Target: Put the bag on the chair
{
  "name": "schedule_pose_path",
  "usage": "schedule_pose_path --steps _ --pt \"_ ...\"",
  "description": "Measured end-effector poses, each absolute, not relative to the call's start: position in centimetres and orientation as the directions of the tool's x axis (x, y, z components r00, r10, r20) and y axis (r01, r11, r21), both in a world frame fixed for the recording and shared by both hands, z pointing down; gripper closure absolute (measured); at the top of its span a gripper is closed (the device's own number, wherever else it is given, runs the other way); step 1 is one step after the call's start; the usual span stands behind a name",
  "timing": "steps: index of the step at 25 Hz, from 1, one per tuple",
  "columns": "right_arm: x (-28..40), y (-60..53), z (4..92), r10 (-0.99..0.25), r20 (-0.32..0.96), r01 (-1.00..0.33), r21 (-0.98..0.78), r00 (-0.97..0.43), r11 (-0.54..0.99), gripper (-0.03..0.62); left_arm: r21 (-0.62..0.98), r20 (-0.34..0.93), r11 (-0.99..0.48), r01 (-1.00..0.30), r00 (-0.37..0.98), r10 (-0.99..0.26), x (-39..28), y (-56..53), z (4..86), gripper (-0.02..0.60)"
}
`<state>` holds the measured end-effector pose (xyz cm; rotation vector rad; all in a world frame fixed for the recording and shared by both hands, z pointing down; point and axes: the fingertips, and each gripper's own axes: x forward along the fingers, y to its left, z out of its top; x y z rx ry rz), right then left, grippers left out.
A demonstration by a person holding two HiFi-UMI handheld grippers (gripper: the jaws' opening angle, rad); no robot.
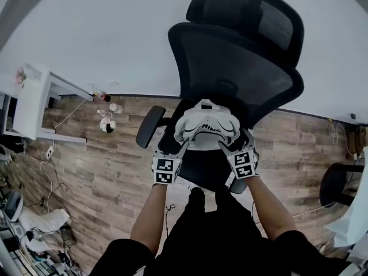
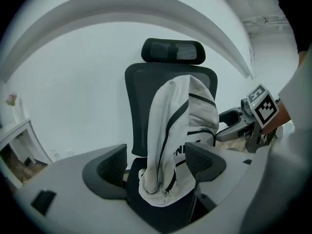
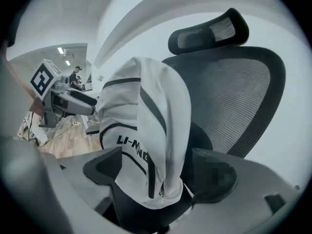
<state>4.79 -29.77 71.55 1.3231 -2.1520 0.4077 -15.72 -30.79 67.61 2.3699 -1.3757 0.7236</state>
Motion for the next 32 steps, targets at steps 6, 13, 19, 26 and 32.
schedule_pose_path --steps 6,13,19,26,32 --pt "4.5 -28.6 66.4 -0.751 0.534 -0.88 0.028 -0.388 0.475 0.172 0.016 0.507 -0.523 -0.852 0.458 -0.73 -14.6 -29.5 63.5 0.21" --pt "4.8 -28.4 59.6 -0.8 0.402 -0.874 -0.001 -0.446 0.486 0.172 0.083 0.4 -0.529 -0.844 0.515 -0.758 -13.7 -28.7 57.7 0.21" --pt "4.9 -28.2 54.6 -0.81 0.304 -0.851 -0.006 -0.502 0.525 0.172 0.034 0.316 -0.574 -0.818 0.553 -0.771 -11.7 -28.3 52.6 0.21" --pt "4.5 -28.4 48.8 -0.801 0.16 -0.815 -0.045 -0.577 0.578 0.174 -0.017 0.249 -0.601 -0.799 0.579 -0.776 -10.4 -28.0 48.7 0.212" --pt "6.8 -27.8 45.2 -0.869 0.049 -0.866 0.068 -0.492 0.495 0.482 -0.009 0.187 -0.59 -0.808 0.578 -0.794 -10.5 -27.7 46.5 0.304"
